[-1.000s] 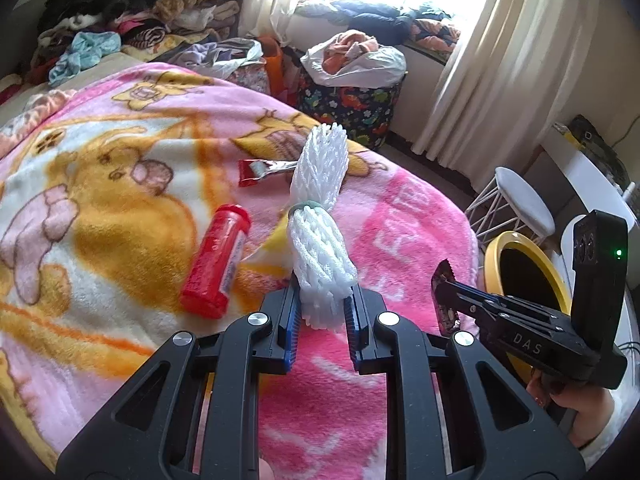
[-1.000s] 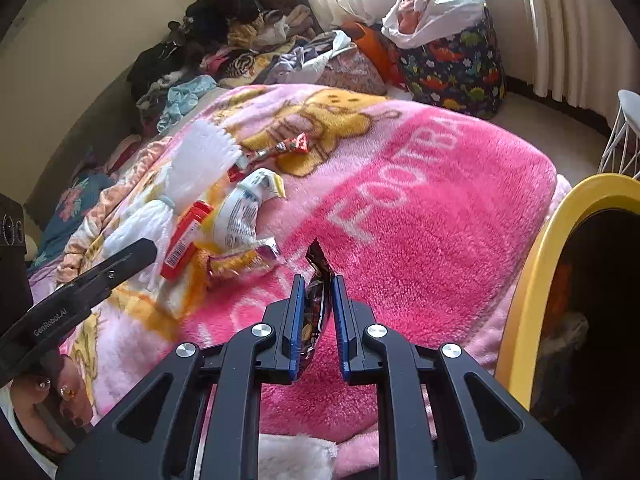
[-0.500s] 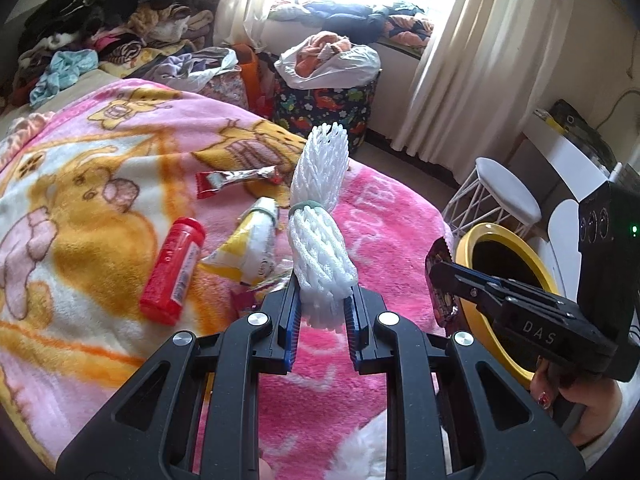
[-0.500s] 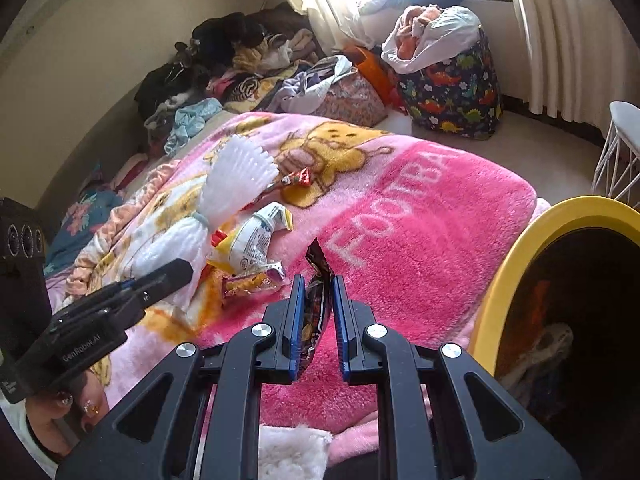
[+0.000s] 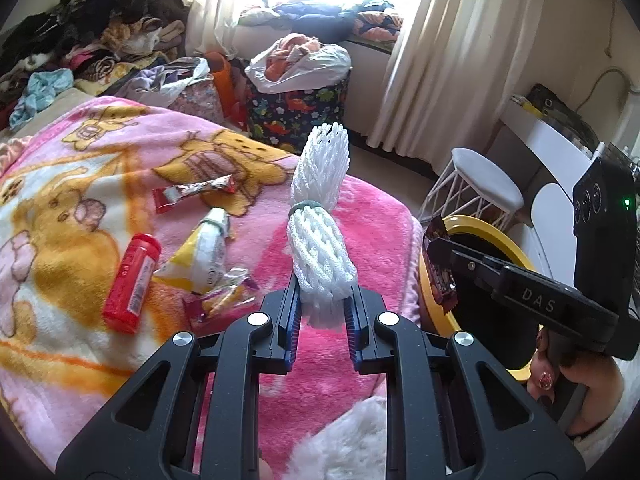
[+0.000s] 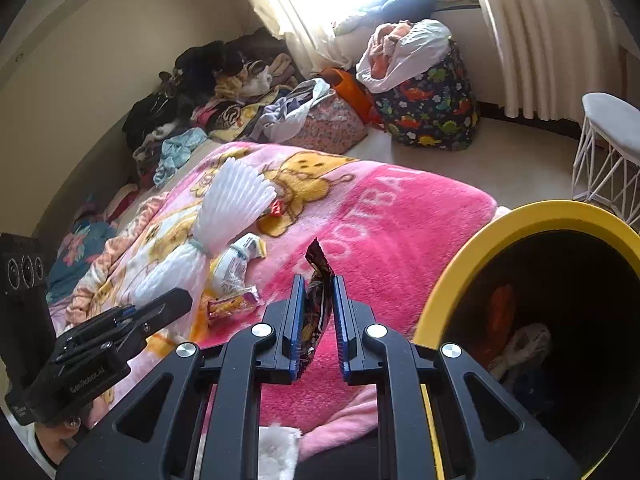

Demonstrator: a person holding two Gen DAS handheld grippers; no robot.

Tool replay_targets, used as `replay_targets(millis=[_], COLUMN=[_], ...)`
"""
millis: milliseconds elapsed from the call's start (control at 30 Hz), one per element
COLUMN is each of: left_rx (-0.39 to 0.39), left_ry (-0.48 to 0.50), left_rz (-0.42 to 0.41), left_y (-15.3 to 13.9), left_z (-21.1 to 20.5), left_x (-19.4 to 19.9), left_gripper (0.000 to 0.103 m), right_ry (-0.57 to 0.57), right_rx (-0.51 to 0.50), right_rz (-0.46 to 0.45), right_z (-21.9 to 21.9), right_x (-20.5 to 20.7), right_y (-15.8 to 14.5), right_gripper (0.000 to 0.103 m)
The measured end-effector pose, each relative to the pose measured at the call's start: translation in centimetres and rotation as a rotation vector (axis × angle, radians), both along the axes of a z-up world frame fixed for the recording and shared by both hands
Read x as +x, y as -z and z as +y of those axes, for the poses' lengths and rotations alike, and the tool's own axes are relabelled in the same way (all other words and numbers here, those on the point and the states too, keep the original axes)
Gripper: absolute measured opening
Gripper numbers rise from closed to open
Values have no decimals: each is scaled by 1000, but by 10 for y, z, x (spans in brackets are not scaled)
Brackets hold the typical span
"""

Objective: Collect trash
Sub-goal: 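Carry the foam sleeve and chocolate wrapper with both tools over the bin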

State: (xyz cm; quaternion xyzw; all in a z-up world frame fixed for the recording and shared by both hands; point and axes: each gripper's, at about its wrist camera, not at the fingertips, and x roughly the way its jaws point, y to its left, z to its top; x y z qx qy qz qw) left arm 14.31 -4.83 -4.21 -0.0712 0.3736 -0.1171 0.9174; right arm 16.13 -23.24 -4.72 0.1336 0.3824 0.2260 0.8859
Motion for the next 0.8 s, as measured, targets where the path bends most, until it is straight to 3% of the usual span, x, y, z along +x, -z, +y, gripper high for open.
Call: replay_targets(millis=[800], left_rx=[18], left_ry=[103], left_rz=[-24], left_y=[-9], left_z=[-46], left_x=[-3], left_gripper=[14], right_ry=[123], right_rx=[39], right_rz=[-27], right_z=[-58], right_x=[-13], right_y=[-8], right_gripper=[14])
